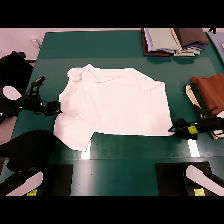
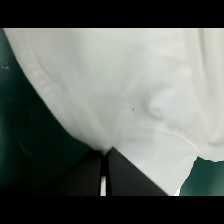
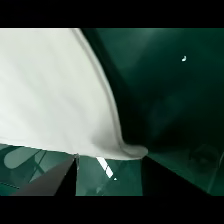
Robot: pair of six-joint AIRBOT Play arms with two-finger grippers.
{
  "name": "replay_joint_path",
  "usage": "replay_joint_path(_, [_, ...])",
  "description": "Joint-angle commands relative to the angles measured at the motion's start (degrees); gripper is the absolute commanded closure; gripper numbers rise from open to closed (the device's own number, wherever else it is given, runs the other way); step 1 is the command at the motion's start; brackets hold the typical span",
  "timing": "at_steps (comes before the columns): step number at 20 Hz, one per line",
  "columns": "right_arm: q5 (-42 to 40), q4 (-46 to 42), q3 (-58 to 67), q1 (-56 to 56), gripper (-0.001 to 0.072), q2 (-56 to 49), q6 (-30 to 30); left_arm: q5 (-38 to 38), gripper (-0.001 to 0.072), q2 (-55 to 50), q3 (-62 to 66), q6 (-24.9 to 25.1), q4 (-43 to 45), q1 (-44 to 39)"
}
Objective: Fold the shirts.
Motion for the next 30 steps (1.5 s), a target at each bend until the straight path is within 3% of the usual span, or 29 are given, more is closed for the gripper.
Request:
replay_joint_path(1, [-7.7,5.1,-1.1,5.9,0.0437,-2.9,-1.7,-0.2,0.0686,0.1,0.1,0.0,0.0,0.0])
replay_joint_path(2, [-9.9,5.5,-1.0,8.4,0.0584,-2.3,-1.9,-0.2,0.0687,0.2,0.1,0.0,0.0,0.0])
replay_joint_path(3, [-11.2,5.4,-0.4,10.6,0.0675,-1.2,-1.9,-0.1,0.0687,0.7,0.1,-0.3,0.0,0.0])
replay_joint_path(4, [-11.8,5.4,1.0,12.5,0.0695,0.2,-1.9,0.0,0.0687,1.7,0.6,-0.5,0.0,0.0])
replay_joint_path(7, [-10.6,5.4,10.4,16.2,0.0695,6.7,-1.9,-0.3,0.0687,7.7,6.5,-0.8,0.0,0.0])
replay_joint_path(12, [-8.7,4.7,39.2,17.3,0.0695,17.8,-1.9,-0.5,0.0687,17.4,32.1,-2.0,0.0,0.0])
replay_joint_path(16, [-7.8,-0.2,62.2,13.7,0.0695,22.0,-1.9,-0.2,0.0687,18.7,56.8,-3.1,0.0,0.0])
replay_joint_path(19, [-2.8,-2.1,74.8,7.8,0.0695,22.4,-1.1,4.0,0.0687,18.7,68.1,-4.2,0.0,0.0])
replay_joint_path(24, [8.8,-1.8,86.8,-4.0,0.0695,17.5,1.1,7.0,0.0688,17.3,69.9,-5.0,0.2,0.0])
replay_joint_path(30, [12.7,-3.0,79.0,5.2,0.0696,6.1,2.0,-5.1,0.0687,3.3,57.0,-6.1,-2.1,0.0])
